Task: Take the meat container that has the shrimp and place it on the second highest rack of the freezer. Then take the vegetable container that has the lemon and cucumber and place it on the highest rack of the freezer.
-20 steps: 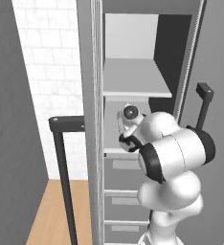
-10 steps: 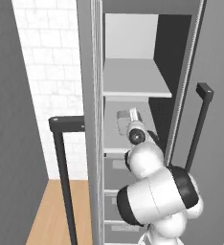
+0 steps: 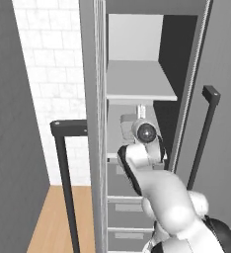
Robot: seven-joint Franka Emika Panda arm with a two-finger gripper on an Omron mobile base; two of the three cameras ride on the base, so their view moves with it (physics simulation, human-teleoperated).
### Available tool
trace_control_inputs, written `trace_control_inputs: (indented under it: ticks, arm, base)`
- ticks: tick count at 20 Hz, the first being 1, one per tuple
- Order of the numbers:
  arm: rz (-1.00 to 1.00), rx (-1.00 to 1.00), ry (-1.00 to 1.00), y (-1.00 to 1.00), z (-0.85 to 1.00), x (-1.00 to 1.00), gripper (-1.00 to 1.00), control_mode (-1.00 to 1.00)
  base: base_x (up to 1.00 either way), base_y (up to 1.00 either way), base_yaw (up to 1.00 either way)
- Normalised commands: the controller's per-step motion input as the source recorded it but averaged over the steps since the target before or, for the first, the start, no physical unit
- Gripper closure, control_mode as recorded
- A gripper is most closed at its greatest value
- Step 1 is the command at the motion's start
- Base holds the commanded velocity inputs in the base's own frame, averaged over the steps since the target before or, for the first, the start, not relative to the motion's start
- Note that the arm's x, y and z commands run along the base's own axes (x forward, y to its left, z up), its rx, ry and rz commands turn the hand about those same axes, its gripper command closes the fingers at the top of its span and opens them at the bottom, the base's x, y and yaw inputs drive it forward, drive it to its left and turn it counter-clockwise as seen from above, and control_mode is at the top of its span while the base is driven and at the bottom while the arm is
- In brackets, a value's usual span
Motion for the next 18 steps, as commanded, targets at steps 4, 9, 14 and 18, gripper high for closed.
trace_control_inputs:
  ticks: [4, 9, 14, 18]
  arm:
    - [-0.03, 0.11, 0.60, -0.11, 0.48, -0.61, -1.00, -1.00]
    - [-0.12, -0.01, 0.55, 0.20, 0.01, -0.97, -1.00, -1.00]
    - [-0.10, -0.01, 0.43, 0.07, -0.02, -1.00, -1.00, -1.00]
    - [0.00, 0.00, 0.06, -0.20, -0.28, -1.00, -1.00, -1.00]
  base:
    - [0.00, 0.00, 0.00]
    - [0.00, 0.00, 0.00]
    - [0.00, 0.00, 0.00]
    - [0.00, 0.00, 0.00]
